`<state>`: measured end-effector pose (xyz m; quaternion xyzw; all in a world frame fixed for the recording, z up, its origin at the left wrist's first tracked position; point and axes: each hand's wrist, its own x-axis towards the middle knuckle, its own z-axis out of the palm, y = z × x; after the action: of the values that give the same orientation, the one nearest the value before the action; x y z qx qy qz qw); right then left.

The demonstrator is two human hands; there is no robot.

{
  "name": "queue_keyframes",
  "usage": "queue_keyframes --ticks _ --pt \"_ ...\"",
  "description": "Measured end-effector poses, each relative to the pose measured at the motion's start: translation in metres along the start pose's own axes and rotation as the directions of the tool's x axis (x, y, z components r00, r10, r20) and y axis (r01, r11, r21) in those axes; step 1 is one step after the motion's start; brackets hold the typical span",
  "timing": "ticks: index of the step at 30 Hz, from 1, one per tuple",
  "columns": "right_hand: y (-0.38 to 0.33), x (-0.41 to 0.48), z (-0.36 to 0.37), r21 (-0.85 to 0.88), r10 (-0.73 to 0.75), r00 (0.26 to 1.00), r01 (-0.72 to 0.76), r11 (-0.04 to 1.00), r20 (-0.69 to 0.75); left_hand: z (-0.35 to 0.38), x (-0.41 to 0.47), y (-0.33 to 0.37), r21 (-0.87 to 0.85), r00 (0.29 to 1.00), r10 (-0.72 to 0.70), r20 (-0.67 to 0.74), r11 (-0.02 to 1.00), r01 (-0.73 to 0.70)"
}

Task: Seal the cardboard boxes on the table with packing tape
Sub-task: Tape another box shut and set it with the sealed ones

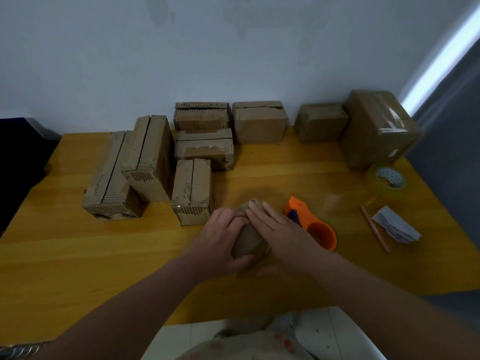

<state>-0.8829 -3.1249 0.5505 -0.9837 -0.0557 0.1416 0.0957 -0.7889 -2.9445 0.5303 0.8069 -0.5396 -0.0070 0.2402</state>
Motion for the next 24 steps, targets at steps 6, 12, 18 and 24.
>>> queue_keyframes --ticks 6,12,18,24 --pt "0.004 0.006 -0.009 0.025 0.077 0.997 -0.077 0.997 -0.022 -0.005 0.001 0.003 0.016 0.999 -0.052 0.011 0.999 0.052" --pt "-0.003 -0.001 0.001 -0.036 0.074 0.997 -0.075 0.997 -0.017 -0.004 0.001 0.003 0.035 0.996 -0.085 0.027 0.996 0.084" --pt "-0.005 -0.013 0.003 -0.038 0.045 0.999 -0.045 0.998 -0.001 -0.006 0.001 0.004 0.046 0.990 -0.118 0.074 0.992 0.115" --pt "0.004 -0.028 0.010 -0.056 -0.035 0.988 0.026 0.998 -0.151 -0.012 0.001 0.008 -0.005 0.982 -0.149 0.118 0.989 0.151"
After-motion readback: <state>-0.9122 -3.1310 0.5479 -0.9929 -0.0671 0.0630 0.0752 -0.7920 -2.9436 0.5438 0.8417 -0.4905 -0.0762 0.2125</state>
